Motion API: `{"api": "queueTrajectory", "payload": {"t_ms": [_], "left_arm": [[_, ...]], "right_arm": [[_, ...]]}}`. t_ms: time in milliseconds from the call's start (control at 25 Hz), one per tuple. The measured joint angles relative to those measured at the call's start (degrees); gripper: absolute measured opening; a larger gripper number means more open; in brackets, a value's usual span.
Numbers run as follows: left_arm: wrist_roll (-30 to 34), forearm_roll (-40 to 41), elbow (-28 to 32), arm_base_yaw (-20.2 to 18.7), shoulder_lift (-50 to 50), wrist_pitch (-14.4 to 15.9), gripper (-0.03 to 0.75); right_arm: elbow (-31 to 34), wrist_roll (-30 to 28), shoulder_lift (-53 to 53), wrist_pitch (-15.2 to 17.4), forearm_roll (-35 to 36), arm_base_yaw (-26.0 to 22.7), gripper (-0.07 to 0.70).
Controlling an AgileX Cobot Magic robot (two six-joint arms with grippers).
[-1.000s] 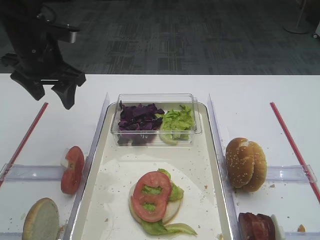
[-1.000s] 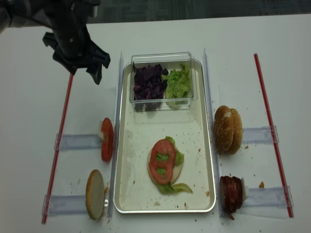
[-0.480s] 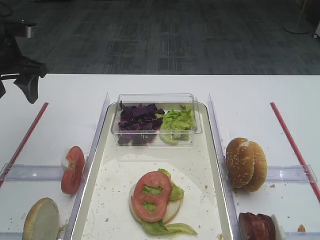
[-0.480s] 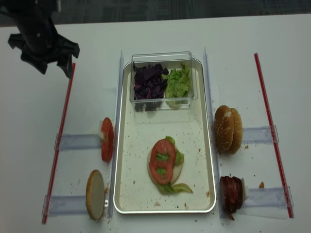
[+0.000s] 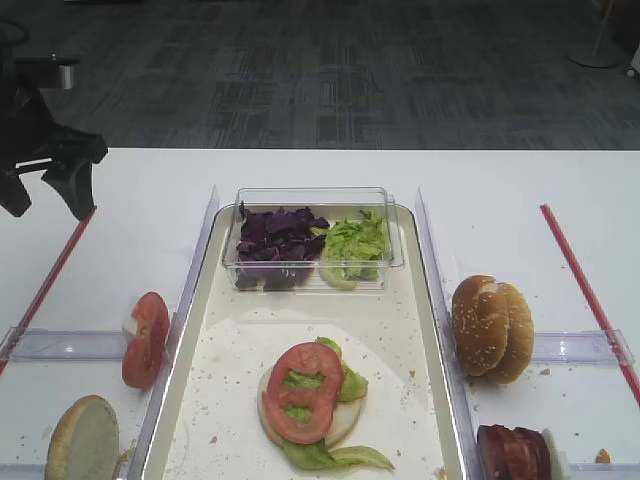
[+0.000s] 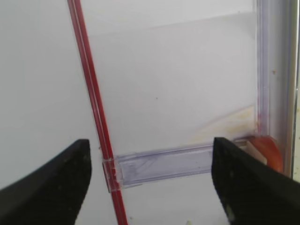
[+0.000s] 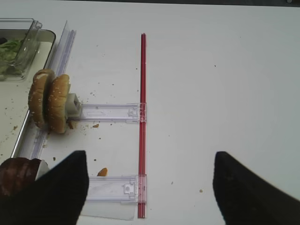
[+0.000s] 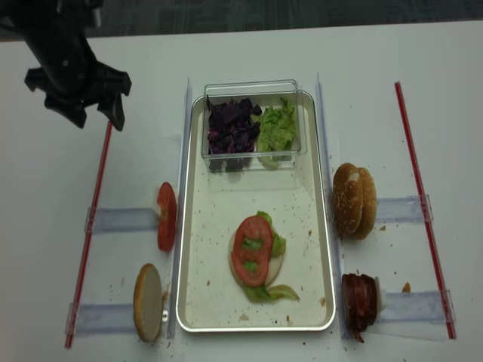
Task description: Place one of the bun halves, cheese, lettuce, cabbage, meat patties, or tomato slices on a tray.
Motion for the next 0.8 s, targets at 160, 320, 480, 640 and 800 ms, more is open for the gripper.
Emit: {"api": "queueTrajectory", "payload": {"t_ms": [160,320,480,640,800], "left_arm": [[0.1,-0.5,2.8,0.0,0.0,-0.1,0.493],[0.1,-0.6,5.1,0.0,-0.8,-0.1,0.493],[0.1,-0.6,5.9,0.0,-3.6,-0.2,0.493],[0.1,-0.7,6.7,0.0,-7.4,-0.2,0.493],[0.1,-0.7,9.2,0.0,-12.0,-0.1,0.493]], "right_arm": [[0.0,0.0,0.0,0.0,0.0,0.0,0.571],[0.0,0.0,0.0,0.0,0.0,0.0,0.571],[0.0,0.0,0.0,0.0,0.0,0.0,0.571],[0.0,0.0,0.0,0.0,0.0,0.0,0.571],[0.0,0.0,0.0,0.0,0.0,0.0,0.571]]}}
